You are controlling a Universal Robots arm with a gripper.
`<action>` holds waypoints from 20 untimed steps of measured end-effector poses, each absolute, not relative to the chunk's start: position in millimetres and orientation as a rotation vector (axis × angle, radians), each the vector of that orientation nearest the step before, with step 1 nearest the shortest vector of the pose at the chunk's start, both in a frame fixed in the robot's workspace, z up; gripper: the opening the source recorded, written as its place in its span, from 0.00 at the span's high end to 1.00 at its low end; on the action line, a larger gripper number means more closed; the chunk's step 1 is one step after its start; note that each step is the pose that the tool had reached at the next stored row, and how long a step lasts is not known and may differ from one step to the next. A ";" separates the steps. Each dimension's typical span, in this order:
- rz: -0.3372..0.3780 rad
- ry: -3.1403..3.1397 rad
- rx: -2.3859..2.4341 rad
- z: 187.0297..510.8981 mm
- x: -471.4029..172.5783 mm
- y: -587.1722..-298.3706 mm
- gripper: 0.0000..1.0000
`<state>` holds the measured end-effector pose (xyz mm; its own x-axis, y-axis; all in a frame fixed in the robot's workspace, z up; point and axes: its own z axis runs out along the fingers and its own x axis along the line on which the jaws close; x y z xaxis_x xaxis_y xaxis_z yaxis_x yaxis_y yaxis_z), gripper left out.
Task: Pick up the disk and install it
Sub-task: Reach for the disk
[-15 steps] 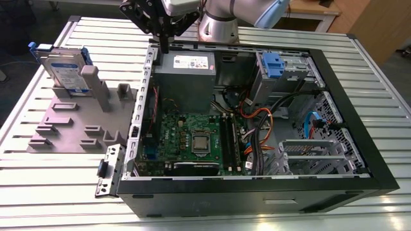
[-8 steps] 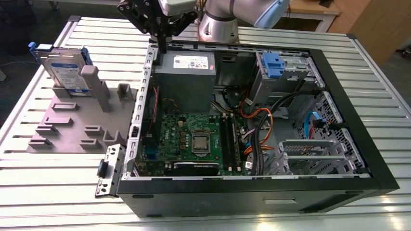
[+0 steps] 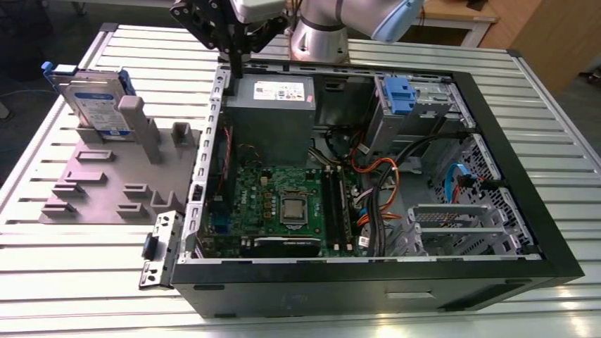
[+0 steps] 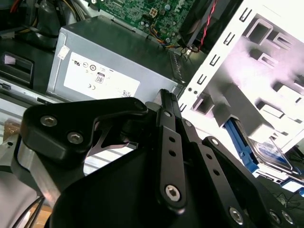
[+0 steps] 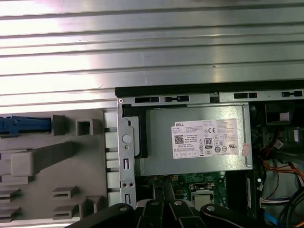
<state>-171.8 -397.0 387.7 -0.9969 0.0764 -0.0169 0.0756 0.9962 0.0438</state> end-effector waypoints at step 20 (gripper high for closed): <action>0.067 3.120 0.118 387.2 -179.9 -396.9 0.89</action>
<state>-179.9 -396.9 387.2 -0.9969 0.0762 -0.0169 0.0754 0.9962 0.0439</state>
